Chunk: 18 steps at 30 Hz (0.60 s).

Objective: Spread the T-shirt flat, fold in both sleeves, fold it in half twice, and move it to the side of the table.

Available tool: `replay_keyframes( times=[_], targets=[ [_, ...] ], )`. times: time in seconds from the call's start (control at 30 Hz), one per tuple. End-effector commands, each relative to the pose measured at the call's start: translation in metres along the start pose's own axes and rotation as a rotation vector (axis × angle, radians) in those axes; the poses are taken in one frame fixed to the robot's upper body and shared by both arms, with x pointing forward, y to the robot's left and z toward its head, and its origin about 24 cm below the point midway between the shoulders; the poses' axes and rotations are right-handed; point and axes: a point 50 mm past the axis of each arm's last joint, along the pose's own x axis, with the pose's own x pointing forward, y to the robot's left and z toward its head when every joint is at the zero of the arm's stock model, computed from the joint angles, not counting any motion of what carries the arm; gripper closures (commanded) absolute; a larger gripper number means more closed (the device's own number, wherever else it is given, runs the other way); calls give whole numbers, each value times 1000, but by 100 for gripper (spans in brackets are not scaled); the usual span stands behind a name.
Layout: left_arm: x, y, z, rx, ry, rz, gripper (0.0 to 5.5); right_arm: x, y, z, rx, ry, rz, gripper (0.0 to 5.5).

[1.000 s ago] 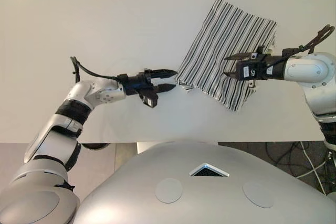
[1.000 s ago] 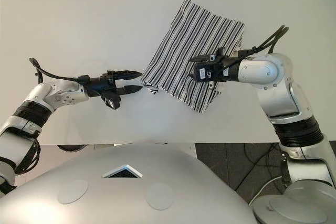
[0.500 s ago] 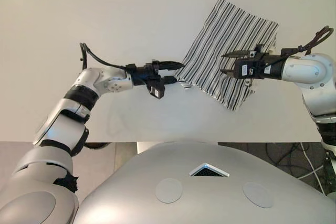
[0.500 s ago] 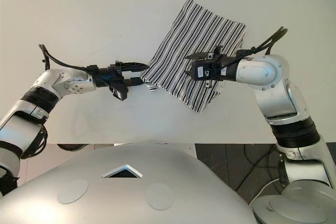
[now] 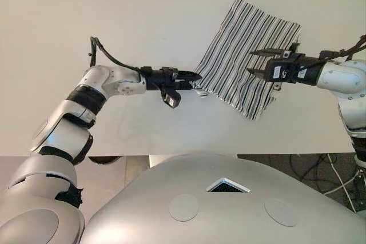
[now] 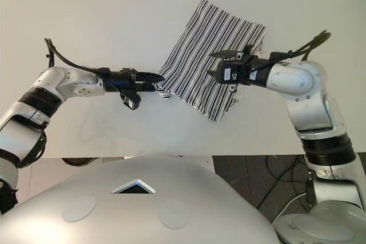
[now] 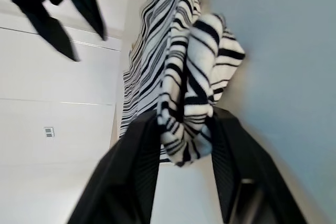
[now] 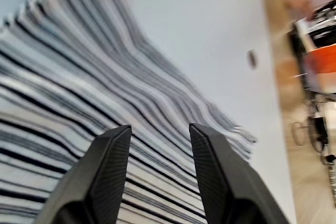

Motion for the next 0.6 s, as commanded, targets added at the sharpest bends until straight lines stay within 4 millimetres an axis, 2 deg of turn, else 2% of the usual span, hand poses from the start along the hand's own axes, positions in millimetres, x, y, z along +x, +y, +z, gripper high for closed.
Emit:
replay_keyframes(
  times=[0.03,0.1,0.17,0.23,0.33,0.47,0.5,0.6],
  targets=[
    [-16,-85,13,-167,78,-375,433,-23,4,20,148,-141,-191,344],
    [-19,-86,15,-176,76,-379,447,-31,23,26,293,-216,-235,344],
    [-24,-87,18,-191,65,-384,465,-37,50,29,318,-201,-217,344],
    [-33,-89,26,-219,54,-379,479,-43,73,30,195,-92,-170,344],
    [-44,-86,34,-235,66,-332,504,-43,96,16,4,38,-101,344],
    [-57,-81,50,-267,83,-282,540,-42,113,-1,-163,71,-26,344],
    [-60,-82,56,-280,86,-281,543,-41,111,-2,-217,62,-39,344],
    [-64,-82,67,-307,93,-282,543,-40,104,-2,-340,25,-56,295]
  ],
)
